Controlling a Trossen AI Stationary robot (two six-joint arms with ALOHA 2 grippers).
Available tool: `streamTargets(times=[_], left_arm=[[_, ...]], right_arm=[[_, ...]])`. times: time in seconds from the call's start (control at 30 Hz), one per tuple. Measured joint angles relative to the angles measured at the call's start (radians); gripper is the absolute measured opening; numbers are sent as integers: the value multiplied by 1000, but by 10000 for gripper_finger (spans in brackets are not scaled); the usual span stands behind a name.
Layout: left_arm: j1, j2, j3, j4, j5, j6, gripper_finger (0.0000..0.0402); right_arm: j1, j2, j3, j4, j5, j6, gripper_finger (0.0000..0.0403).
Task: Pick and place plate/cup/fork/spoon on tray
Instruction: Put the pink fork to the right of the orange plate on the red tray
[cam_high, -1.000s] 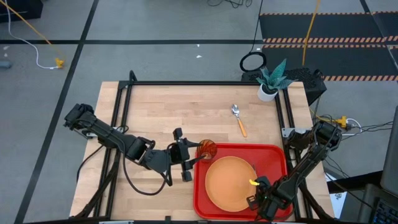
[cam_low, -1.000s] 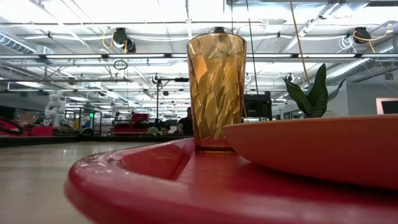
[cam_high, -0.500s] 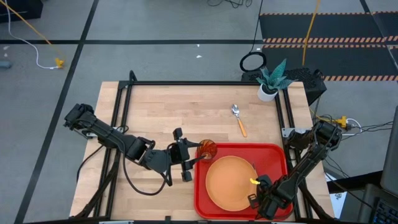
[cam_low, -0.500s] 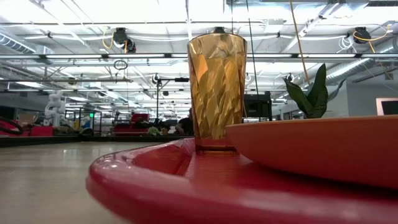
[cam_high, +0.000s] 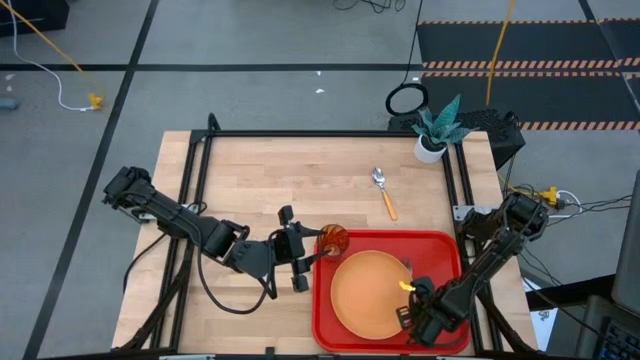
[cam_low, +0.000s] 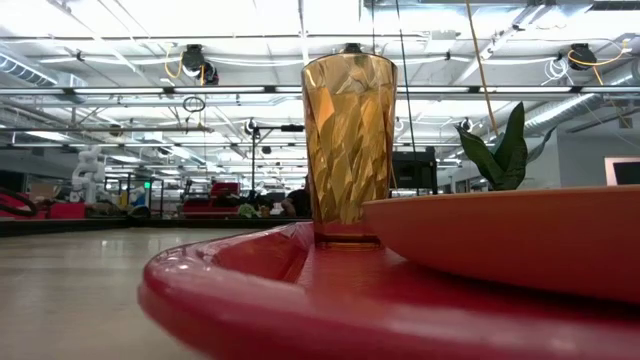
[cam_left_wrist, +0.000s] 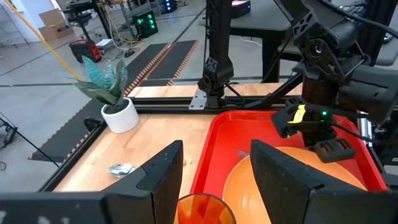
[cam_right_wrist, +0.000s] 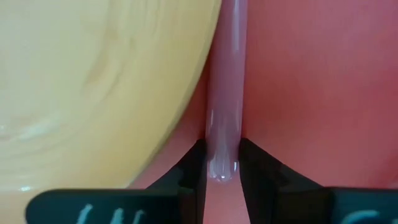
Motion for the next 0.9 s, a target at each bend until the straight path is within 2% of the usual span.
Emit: streamTargets(times=[0.43,0.77,0.9], left_arm=[[0,0,0,0,0,0,191],[0,0,0,0,0,0,191],[0,0,0,0,0,0,191]], right_arm=[[-17,-7,-2,-6,-22,-23,64],[-10,-15,-2,-27,-18,-29,144],[-10,-16,-2,-15,-20,-38,159]])
